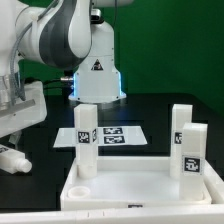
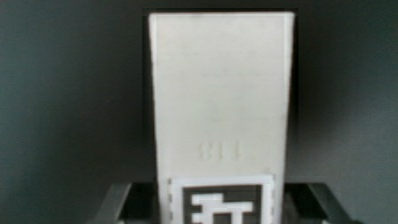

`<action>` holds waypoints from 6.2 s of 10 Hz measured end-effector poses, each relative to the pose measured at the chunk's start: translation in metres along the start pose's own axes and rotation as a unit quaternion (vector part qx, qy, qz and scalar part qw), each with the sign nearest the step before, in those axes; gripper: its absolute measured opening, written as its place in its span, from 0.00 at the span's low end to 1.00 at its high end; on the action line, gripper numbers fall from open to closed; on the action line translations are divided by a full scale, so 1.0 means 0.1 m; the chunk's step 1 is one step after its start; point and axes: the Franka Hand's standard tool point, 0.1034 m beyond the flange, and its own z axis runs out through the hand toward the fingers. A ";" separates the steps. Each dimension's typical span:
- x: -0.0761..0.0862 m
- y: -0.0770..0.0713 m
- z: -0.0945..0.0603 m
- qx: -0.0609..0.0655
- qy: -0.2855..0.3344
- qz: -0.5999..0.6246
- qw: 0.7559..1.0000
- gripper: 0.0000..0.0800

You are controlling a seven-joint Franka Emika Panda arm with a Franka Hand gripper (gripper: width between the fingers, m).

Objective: Assemble desk

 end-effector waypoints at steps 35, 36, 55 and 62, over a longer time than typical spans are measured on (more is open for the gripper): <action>0.15 -0.31 -0.49 0.012 -0.036 -0.267 0.963 0.81; 0.17 -0.24 -0.50 0.010 -0.037 -0.189 0.981 0.81; 0.27 -0.43 -0.29 0.158 -0.065 0.593 0.787 0.81; 0.10 -0.44 -0.16 0.338 -0.267 0.544 0.720 0.81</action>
Offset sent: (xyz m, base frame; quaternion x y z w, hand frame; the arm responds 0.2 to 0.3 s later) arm 0.0000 0.0000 0.0000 0.0000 0.0000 -0.1938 0.9810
